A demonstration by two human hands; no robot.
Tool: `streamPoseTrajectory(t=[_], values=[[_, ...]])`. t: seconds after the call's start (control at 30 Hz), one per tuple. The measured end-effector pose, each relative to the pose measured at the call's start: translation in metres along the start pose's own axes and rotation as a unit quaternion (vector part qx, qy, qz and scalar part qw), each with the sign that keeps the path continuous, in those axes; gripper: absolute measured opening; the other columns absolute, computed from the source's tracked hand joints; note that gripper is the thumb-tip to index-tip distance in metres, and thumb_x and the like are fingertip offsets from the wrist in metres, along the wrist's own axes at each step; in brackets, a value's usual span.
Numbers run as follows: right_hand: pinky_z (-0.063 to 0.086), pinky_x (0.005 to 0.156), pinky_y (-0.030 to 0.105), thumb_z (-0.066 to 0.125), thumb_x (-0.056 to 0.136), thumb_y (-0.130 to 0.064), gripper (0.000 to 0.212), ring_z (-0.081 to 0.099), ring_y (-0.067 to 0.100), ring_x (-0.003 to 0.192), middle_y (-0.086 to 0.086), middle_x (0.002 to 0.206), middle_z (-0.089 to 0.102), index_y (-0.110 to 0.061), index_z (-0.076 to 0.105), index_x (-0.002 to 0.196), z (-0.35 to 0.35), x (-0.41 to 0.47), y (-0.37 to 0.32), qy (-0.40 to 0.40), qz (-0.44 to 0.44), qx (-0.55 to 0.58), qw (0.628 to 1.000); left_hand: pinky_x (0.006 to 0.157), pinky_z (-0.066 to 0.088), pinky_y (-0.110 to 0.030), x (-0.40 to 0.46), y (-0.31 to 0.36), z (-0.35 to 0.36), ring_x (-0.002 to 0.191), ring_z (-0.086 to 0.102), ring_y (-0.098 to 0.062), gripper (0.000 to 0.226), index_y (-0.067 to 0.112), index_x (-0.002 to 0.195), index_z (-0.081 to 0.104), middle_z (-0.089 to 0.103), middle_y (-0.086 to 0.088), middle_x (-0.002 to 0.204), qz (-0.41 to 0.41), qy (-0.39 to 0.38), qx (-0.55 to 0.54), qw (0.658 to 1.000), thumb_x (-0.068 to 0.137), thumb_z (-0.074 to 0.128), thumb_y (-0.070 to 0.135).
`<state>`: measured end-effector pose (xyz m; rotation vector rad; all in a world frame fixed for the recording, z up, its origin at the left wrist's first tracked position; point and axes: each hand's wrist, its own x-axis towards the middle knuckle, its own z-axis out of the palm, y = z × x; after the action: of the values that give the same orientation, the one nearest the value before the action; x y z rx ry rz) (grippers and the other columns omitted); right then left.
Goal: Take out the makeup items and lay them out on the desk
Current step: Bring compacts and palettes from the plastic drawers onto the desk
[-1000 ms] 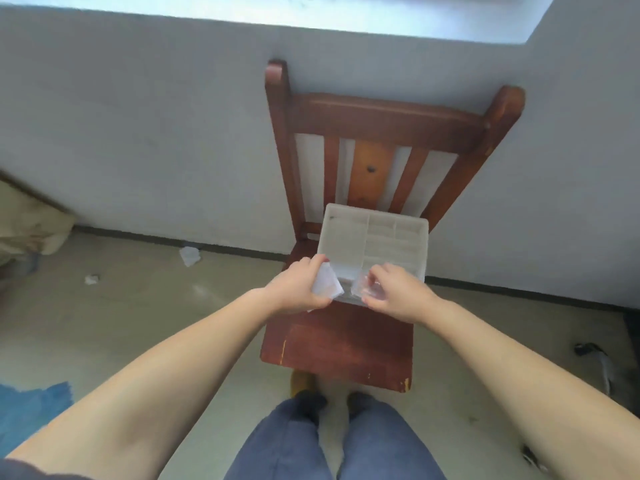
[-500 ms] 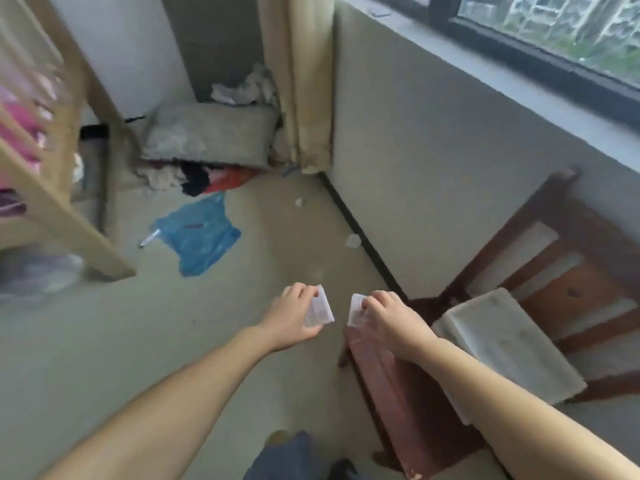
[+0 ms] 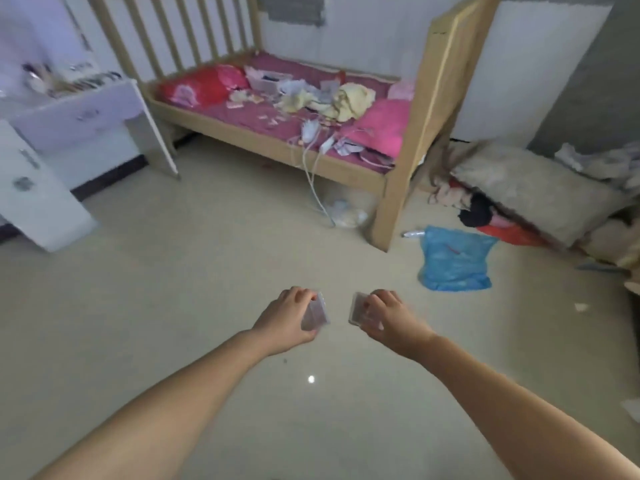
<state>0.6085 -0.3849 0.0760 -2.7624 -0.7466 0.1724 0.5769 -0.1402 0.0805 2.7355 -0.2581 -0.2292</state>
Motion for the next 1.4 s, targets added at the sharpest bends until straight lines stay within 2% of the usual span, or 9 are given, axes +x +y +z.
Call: streamPoseTrajectory(t=[0.2, 0.4, 0.83, 1.0, 1.17, 1.4], values=[[0.046, 0.091, 0.033, 0.058, 0.087, -0.042, 0.048, 0.041, 0.022, 0.122, 0.002, 0.132, 0.047, -0.016, 0.048, 0.126, 0.038, 0.147, -0.148, -0.028, -0.114, 0.016, 0.993, 0.094, 0.04, -0.031, -0.061, -0.184, -0.079, 0.12, 0.041, -0.02, 0.059, 0.023, 0.129, 0.038, 0.042, 0.0, 0.133, -0.154, 0.043, 0.011, 0.987, 0.079, 0.064, 0.041], [0.046, 0.093, 0.035, 0.055, 0.088, -0.042, 0.048, 0.041, 0.022, 0.123, 0.003, 0.132, 0.047, -0.014, 0.048, 0.126, 0.062, 0.268, -0.241, -0.072, -0.22, 0.003, 0.973, 0.09, 0.042, -0.032, -0.085, -0.3, -0.114, 0.115, 0.043, -0.022, 0.057, 0.021, 0.128, 0.039, 0.044, -0.003, 0.128, -0.237, 0.084, 0.005, 0.968, 0.08, 0.063, 0.04], [0.048, 0.085, 0.036, 0.059, 0.088, -0.034, 0.037, 0.045, 0.023, 0.114, 0.003, 0.121, 0.052, -0.012, 0.053, 0.116, 0.076, 0.592, -0.396, -0.123, -0.371, 0.029, 0.92, 0.094, 0.041, -0.035, 0.021, -0.523, -0.235, 0.11, 0.048, -0.024, 0.051, 0.015, 0.125, 0.046, 0.049, -0.007, 0.12, -0.36, 0.188, -0.045, 0.913, 0.081, 0.064, 0.035], [0.048, 0.085, 0.037, 0.059, 0.087, -0.034, 0.035, 0.046, 0.023, 0.109, 0.003, 0.118, 0.052, -0.013, 0.054, 0.115, 0.092, 0.697, -0.463, -0.132, -0.424, 0.037, 0.895, 0.094, 0.041, -0.035, 0.046, -0.615, -0.276, 0.11, 0.047, -0.024, 0.054, 0.015, 0.127, 0.044, 0.048, -0.007, 0.123, -0.385, 0.19, -0.046, 0.902, 0.082, 0.064, 0.036], [0.047, 0.086, 0.034, 0.06, 0.086, -0.033, 0.033, 0.047, 0.024, 0.109, 0.003, 0.116, 0.053, -0.014, 0.055, 0.113, 0.119, 0.813, -0.546, -0.125, -0.464, 0.033, 0.877, 0.094, 0.043, -0.036, 0.073, -0.736, -0.319, 0.109, 0.047, -0.026, 0.055, 0.014, 0.126, 0.045, 0.048, -0.008, 0.122, -0.399, 0.204, -0.019, 0.894, 0.079, 0.065, 0.035], [0.048, 0.084, 0.03, 0.061, 0.086, -0.036, 0.035, 0.048, 0.022, 0.107, 0.001, 0.116, 0.054, -0.016, 0.055, 0.114, 0.129, 0.977, -0.657, -0.101, -0.448, 0.037, 0.888, 0.095, 0.04, -0.032, 0.113, -0.916, -0.422, 0.111, 0.047, -0.025, 0.056, 0.013, 0.127, 0.044, 0.048, -0.008, 0.123, -0.382, 0.198, 0.001, 0.903, 0.08, 0.064, 0.034]])
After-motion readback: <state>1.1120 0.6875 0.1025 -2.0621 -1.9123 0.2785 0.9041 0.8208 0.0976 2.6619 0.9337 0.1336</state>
